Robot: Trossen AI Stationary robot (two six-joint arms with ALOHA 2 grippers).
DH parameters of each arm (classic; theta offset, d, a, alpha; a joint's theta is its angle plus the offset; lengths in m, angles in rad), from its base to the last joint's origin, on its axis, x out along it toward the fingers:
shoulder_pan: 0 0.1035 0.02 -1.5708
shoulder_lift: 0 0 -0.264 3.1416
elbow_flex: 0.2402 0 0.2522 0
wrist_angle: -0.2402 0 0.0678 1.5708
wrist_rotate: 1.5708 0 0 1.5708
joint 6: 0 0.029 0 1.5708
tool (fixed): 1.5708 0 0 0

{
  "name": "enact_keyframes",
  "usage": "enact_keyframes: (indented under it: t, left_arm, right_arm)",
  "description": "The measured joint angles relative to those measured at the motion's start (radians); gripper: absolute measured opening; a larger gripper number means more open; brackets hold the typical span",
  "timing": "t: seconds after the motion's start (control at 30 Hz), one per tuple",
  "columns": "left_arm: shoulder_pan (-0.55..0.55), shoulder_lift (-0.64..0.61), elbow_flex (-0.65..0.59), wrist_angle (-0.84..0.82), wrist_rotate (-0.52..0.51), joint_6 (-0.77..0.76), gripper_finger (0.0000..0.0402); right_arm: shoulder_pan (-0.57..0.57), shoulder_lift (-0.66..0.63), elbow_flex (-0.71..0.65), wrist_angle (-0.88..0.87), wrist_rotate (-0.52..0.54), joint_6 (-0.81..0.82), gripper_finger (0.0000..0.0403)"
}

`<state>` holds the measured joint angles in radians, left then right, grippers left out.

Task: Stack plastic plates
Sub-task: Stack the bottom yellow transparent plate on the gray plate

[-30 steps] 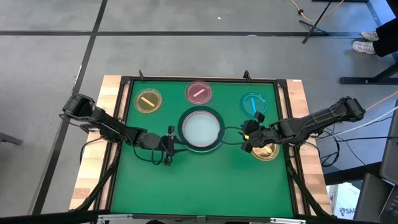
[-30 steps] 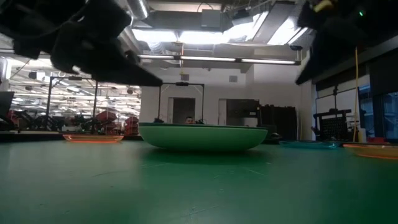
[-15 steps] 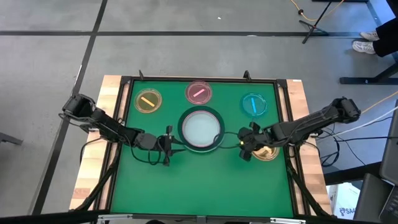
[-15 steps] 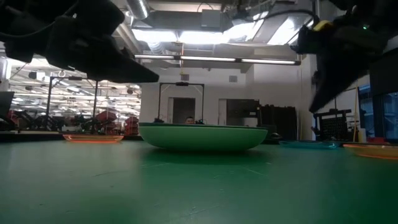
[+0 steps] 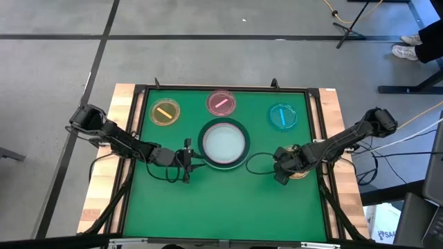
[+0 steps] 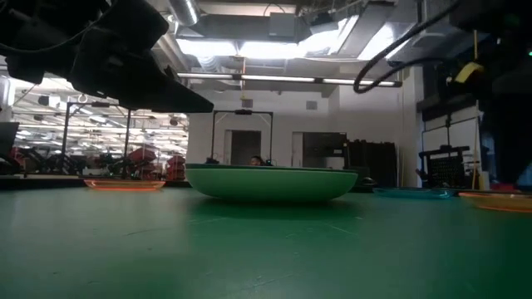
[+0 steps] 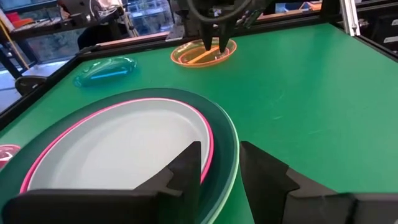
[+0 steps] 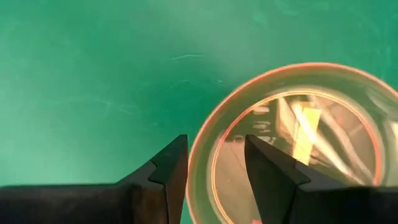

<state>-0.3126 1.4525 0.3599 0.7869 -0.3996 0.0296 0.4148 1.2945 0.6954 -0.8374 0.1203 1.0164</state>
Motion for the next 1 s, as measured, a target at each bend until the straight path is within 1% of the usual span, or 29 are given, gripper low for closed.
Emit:
enact_keyframes:
  t: [0.17, 0.3, 0.67, 0.8, 0.87, 1.0]
  left_arm:
    - [-0.002, 0.000, 0.000, -0.003, 0.000, -0.002, 0.0103]
    - [-0.002, 0.000, 0.000, -0.005, 0.000, -0.002, 0.0103]
    - [0.013, 0.000, 0.000, -0.004, -0.001, -0.002, 0.0103]
    - [0.014, 0.000, 0.000, -0.002, -0.001, -0.002, 0.0103]
    - [0.014, 0.000, 0.000, -0.002, -0.001, -0.002, 0.0103]
    - [0.014, 0.000, 0.000, -0.001, -0.001, -0.002, 0.0103]
  right_arm:
    - [-0.003, 0.000, -0.058, 0.034, 0.000, 0.036, 0.0147]
    - [-0.003, 0.000, -0.081, 0.066, 0.004, 0.035, 0.0147]
    - [-0.003, 0.000, -0.081, 0.088, -0.020, 0.026, 0.0147]
    - [-0.003, 0.000, -0.081, 0.088, -0.053, 0.026, 0.0147]
    - [-0.003, 0.000, -0.075, 0.073, -0.073, 0.025, 0.0147]
    - [-0.003, 0.000, -0.029, 0.021, -0.077, 0.013, 0.0147]
